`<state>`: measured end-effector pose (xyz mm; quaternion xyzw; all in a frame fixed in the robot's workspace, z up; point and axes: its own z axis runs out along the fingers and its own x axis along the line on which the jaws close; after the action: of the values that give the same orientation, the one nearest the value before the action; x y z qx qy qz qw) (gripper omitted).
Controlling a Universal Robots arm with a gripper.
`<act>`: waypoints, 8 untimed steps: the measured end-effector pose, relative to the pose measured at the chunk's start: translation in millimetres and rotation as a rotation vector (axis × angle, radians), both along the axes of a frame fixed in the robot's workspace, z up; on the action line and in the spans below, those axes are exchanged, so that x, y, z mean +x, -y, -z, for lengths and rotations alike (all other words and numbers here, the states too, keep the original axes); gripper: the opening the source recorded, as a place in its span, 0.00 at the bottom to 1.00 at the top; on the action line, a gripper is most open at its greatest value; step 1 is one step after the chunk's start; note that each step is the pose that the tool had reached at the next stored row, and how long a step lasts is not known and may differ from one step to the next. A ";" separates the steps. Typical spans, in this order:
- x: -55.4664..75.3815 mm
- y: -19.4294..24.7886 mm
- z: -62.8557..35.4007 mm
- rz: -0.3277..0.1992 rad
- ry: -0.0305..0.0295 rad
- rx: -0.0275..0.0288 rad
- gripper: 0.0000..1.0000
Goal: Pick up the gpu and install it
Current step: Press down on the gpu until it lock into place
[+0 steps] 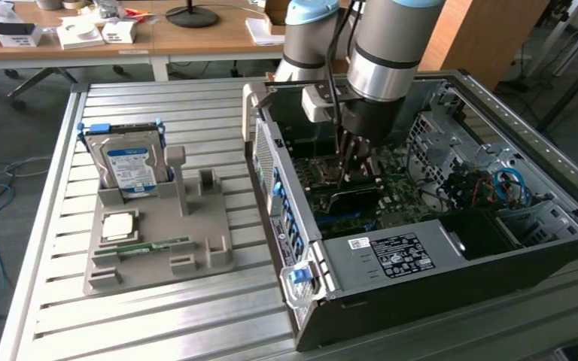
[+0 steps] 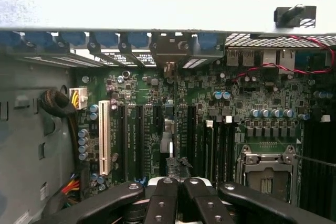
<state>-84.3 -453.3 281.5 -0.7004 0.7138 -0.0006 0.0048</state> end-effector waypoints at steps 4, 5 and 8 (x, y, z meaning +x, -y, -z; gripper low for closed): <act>-0.9 -0.4 4.9 0.000 0.0001 0.0001 0.11; -0.9 -0.4 5.4 0.000 0.0001 0.0000 0.11; -1.0 -0.6 5.9 0.000 0.0001 0.0002 0.11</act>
<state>-85.2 -452.7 275.6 -0.7004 0.7137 -0.0006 0.0049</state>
